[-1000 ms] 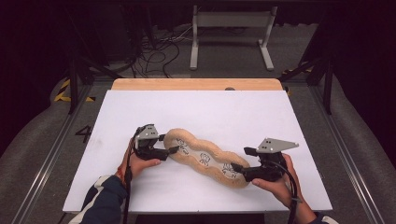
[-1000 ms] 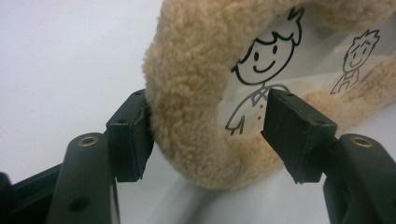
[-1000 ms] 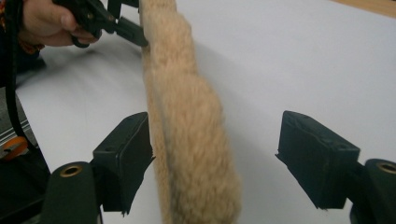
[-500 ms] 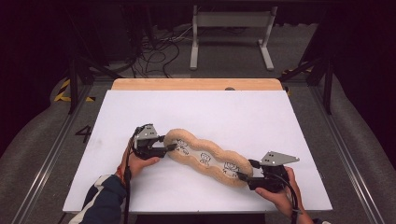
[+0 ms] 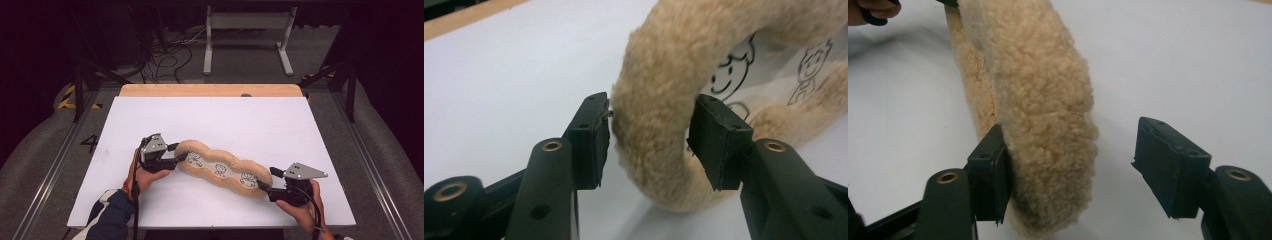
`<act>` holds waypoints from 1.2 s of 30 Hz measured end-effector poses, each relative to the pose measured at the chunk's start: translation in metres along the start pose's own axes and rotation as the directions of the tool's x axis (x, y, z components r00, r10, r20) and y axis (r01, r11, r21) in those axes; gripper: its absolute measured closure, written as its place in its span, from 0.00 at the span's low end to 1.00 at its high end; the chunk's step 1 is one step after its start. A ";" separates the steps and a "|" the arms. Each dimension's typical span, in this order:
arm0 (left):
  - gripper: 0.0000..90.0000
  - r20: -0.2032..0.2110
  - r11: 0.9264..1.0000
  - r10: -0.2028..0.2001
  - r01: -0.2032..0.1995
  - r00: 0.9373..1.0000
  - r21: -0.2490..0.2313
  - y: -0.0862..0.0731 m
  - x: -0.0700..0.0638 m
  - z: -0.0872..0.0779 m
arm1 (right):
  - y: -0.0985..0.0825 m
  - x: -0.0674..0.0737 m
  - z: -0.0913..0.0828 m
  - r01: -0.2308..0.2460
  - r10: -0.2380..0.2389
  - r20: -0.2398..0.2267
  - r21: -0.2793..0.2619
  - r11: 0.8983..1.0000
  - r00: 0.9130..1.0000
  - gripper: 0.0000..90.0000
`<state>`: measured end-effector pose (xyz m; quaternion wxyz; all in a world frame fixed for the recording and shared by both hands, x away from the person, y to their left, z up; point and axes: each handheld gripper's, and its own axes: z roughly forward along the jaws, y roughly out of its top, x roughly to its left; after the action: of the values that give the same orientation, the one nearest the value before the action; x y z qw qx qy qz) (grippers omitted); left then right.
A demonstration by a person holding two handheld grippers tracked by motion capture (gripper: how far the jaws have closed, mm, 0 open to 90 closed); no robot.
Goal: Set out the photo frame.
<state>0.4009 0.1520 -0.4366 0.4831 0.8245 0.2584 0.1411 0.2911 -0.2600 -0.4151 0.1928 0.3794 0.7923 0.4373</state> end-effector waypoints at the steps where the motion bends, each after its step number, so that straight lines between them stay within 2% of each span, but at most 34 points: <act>1: 0.56 -0.003 1.000 0.005 -0.005 1.000 0.000 0.001 0.000 0.001 | 0.000 0.001 -0.002 0.009 -0.009 0.006 -0.008 1.000 1.000 0.41; 5: 0.59 0.006 1.000 0.001 -0.001 1.000 0.004 0.002 -0.002 0.005 | -0.002 0.005 -0.007 0.028 -0.027 0.022 -0.021 0.999 0.999 0.48; 9: 0.62 0.012 1.000 -0.001 0.001 1.000 0.007 0.001 -0.002 0.003 | -0.002 0.006 -0.006 0.023 -0.022 0.010 -0.018 1.000 1.000 0.55; 11: 0.64 0.004 1.000 0.004 -0.005 1.000 0.017 0.001 -0.001 0.000 | -0.002 0.007 -0.002 0.025 -0.025 0.001 -0.006 1.000 1.000 0.61; 15: 0.69 -0.008 0.999 0.019 -0.019 1.000 0.035 0.000 -0.004 -0.005 | -0.002 0.006 0.002 0.027 -0.027 -0.001 0.001 1.000 1.000 0.68; 20: 0.72 -0.021 0.998 0.032 -0.031 0.999 0.055 -0.001 -0.009 -0.011 | 0.000 0.001 0.006 0.013 -0.013 0.003 -0.001 1.000 1.000 0.71; 26: 0.72 -0.039 0.997 0.041 -0.038 0.998 0.070 -0.003 -0.015 -0.017 | 0.002 -0.003 0.013 0.029 -0.029 0.021 0.000 1.000 0.999 0.72; 33: 0.72 -0.048 0.996 0.045 -0.041 0.998 0.078 -0.006 -0.019 -0.023 | 0.007 -0.003 0.022 0.059 -0.059 0.030 0.013 0.998 0.998 0.67; 36: 0.72 -0.054 0.996 0.039 -0.035 0.998 0.078 -0.008 -0.020 -0.026 | 0.008 -0.004 0.024 0.057 -0.058 0.027 0.013 0.998 0.998 0.66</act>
<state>0.3691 0.1625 -0.4306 0.4409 0.8430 0.2618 0.1627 0.3126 -0.2471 -0.4217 0.2139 0.3637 0.8028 0.4213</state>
